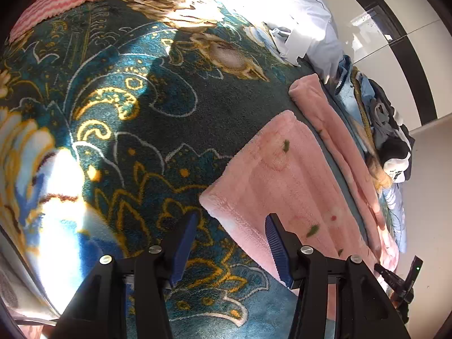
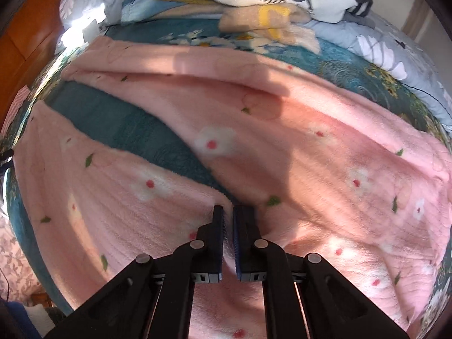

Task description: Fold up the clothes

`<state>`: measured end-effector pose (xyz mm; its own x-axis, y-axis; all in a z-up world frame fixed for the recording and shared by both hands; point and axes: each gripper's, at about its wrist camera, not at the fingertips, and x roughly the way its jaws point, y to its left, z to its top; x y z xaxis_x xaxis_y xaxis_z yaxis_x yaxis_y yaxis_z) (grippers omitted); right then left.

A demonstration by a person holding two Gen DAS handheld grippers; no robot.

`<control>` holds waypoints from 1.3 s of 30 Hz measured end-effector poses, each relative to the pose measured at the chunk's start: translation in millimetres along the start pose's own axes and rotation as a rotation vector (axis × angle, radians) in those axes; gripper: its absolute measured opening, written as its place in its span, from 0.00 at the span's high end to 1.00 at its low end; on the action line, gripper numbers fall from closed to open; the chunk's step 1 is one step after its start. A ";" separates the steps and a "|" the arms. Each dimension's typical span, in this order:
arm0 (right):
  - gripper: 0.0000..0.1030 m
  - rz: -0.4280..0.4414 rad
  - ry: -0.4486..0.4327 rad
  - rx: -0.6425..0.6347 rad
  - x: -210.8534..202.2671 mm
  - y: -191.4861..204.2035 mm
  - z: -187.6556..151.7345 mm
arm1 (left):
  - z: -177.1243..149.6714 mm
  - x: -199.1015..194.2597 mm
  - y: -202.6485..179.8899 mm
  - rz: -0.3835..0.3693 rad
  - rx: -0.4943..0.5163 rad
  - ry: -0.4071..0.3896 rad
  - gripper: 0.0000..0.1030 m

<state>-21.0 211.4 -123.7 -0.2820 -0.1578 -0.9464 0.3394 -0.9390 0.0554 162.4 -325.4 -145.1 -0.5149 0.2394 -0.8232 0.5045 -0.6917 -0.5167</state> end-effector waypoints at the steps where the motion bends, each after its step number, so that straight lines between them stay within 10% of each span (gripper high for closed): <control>1: 0.96 -0.010 -0.017 0.039 -1.1 -6.9 4.0 | 1.3 1.4 -1.3 -0.003 -0.001 -0.003 0.47; 9: 0.93 0.016 -0.039 0.097 -5.5 -7.4 -1.2 | 5.1 16.0 -10.7 -0.012 -0.013 -0.027 0.47; 15: 0.67 0.083 -0.178 0.278 -65.2 -58.6 -45.6 | 3.2 16.4 -8.3 -0.023 -0.045 -0.074 0.49; 26: 0.62 -0.066 -0.427 1.211 -138.3 -260.3 -271.1 | 1.0 18.9 -14.9 0.032 -0.069 -0.119 0.55; 32: 0.59 0.192 -0.516 1.445 -108.0 -289.0 -318.1 | -0.4 17.8 -11.0 0.037 -0.129 -0.124 0.79; 39: 0.59 0.248 -0.602 1.517 -106.9 -293.7 -334.8 | -3.8 9.2 -6.9 0.018 -0.200 -0.152 0.90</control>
<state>210.0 606.3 -145.4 -0.7667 -0.0885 -0.6359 -0.6030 -0.2407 0.7606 156.8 -315.8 -150.0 -0.5951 0.1126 -0.7957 0.6341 -0.5425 -0.5510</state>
